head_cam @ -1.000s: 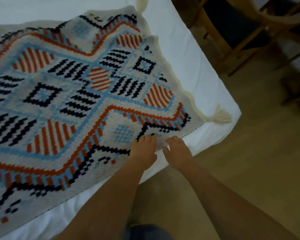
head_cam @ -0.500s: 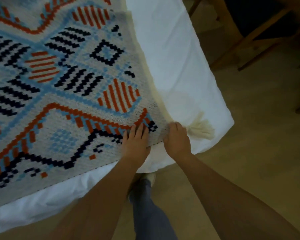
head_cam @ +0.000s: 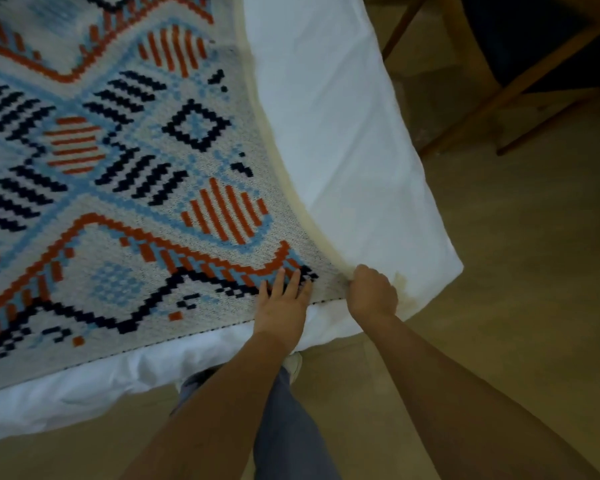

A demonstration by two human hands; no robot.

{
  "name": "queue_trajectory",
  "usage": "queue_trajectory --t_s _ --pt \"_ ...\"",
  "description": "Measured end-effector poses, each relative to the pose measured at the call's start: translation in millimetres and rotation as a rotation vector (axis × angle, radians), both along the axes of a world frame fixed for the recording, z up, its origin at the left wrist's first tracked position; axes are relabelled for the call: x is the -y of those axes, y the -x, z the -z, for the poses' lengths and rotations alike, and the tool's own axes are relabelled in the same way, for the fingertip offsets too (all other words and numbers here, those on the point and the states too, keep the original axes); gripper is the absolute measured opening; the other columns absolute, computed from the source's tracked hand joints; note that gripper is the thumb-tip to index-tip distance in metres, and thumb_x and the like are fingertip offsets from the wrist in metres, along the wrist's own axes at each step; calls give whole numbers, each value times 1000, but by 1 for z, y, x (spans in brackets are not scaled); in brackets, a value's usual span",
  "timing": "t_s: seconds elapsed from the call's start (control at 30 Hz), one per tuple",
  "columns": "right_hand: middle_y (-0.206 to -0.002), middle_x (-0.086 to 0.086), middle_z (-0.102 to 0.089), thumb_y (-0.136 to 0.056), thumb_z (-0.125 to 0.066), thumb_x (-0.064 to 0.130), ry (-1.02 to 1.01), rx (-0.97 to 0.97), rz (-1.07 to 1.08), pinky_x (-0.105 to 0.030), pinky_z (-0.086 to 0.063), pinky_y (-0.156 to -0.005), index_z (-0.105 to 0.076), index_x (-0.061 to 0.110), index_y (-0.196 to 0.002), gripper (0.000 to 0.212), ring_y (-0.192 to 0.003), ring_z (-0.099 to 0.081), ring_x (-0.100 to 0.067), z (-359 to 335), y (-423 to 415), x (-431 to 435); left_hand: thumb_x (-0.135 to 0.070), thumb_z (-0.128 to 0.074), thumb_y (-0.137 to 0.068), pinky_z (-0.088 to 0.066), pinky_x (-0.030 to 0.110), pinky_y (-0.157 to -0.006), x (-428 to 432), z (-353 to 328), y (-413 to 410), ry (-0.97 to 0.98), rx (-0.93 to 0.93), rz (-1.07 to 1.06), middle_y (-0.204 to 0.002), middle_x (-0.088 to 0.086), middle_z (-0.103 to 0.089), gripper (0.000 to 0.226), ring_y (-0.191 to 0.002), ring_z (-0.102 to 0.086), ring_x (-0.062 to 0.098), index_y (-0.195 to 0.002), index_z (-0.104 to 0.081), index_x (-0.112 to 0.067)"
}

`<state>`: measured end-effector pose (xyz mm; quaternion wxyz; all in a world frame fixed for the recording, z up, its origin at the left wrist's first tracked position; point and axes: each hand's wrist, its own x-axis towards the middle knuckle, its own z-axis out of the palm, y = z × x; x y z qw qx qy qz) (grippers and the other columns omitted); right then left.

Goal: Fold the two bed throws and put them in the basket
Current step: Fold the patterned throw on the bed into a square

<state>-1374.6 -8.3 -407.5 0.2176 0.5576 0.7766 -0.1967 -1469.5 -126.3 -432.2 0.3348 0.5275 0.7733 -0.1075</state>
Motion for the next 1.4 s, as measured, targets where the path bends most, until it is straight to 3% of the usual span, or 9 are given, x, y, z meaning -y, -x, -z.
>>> queue_trajectory --t_s 0.1,0.23,0.5,0.83,1.03,1.2,1.3,1.37,1.4 --pt "-98 -12 -58 -88 -44 8 23 -62 -52 -33 -37 -72 -45 12 -78 10 -97 -55 -30 -2 14 -5 -40 -38 -93 -10 51 -114 -2 -10 10 -70 13 6 -157 7 -11 66 -143 -7 29 -148 -10 -20" --pt "-99 -8 -53 -86 -46 16 22 -131 -99 -36 -41 -78 -53 7 -101 19 -99 -51 -29 -12 44 -20 -39 -38 -91 -21 42 -110 -21 -27 52 -220 16 -51 -148 5 -29 56 -136 -26 24 -142 -28 -18" --pt "-116 -12 -53 -94 -41 25 14 -237 -167 -38 -42 -83 -52 6 -113 29 -106 -50 -28 -31 163 -51 -28 -32 -97 -22 40 -112 -81 -43 190 -244 -41 -176 -152 3 -26 50 -138 -24 22 -145 -23 -16" --pt "-116 -13 -54 -95 -41 21 4 -306 -132 -37 -46 -82 -53 4 -113 28 -104 -51 -28 -40 297 -121 -22 -35 -97 -23 40 -110 -170 -44 318 -234 -45 -180 -153 3 -23 53 -139 -22 22 -147 -18 -14" --pt "-118 -14 -53 -97 -40 20 -51 -422 -132 -39 -46 -83 -52 4 -113 26 -105 -51 -28 -20 375 -200 -20 -38 -96 -31 41 -104 -239 -35 403 -329 -151 -278 -142 5 -39 39 -129 -36 25 -135 -36 -14" --pt "-123 -14 -49 -93 -49 21 -96 -505 -157 -36 -42 -80 -45 8 -126 35 -112 -49 -31 -2 442 -261 -16 -46 -94 -23 47 -111 -288 -25 473 -343 -243 -324 -154 6 -21 59 -141 -18 27 -146 -19 -16" --pt "-128 -15 -43 -89 -55 26 -3 -480 -186 -39 -43 -79 -27 21 -141 59 -111 -49 -33 9 475 -285 -37 -53 -91 -22 48 -112 -306 -14 500 -314 -241 -291 -156 7 -15 74 -142 -14 29 -148 -10 -17" --pt "-127 -15 -42 -88 -55 30 73 -418 -239 -39 -44 -78 -20 26 -143 66 -108 -51 -33 16 490 -291 -45 -58 -86 -31 46 -106 -317 -10 511 -285 -277 -301 -148 10 -31 80 -136 -27 31 -146 -15 -15" --pt "-123 -14 -46 -89 -53 30 81 -383 -292 -37 -44 -75 -27 23 -139 57 -104 -53 -33 19 495 -293 -44 -58 -86 -37 43 -97 -322 -9 515 -307 -326 -295 -138 11 -44 70 -127 -38 31 -140 -27 -13"
